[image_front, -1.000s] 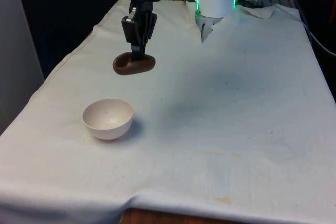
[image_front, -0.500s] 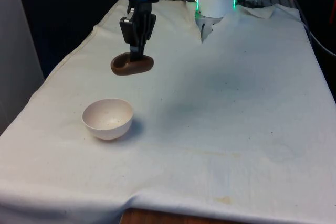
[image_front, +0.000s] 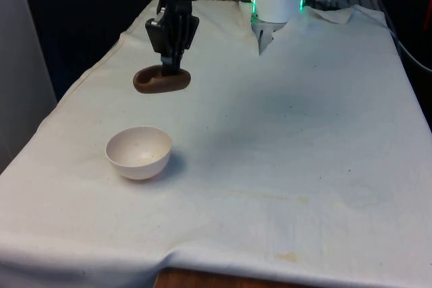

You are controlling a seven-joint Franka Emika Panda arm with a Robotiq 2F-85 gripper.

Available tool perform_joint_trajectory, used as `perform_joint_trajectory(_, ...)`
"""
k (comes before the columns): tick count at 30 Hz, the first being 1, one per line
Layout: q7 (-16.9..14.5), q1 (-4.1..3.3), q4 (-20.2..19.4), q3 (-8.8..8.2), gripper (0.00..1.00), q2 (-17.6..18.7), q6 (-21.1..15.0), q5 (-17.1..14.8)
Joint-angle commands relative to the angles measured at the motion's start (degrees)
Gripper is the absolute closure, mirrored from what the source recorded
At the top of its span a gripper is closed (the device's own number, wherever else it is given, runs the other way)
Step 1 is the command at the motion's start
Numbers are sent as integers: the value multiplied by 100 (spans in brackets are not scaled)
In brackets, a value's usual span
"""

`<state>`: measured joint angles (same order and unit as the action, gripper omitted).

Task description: Pour the coffee beans from the cup into the bowl.

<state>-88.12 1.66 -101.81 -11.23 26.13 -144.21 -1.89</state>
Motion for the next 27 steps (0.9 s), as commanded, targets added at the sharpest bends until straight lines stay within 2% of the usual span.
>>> perform_joint_trajectory(1, 57, 6, 57, -17, 100, 23, 52, -6)
perform_joint_trajectory(13, 309, 0, 166, -57, 100, 29, 126, 0)
perform_joint_trajectory(27, 791, 6, 229, -52, 100, 11, 160, -69)
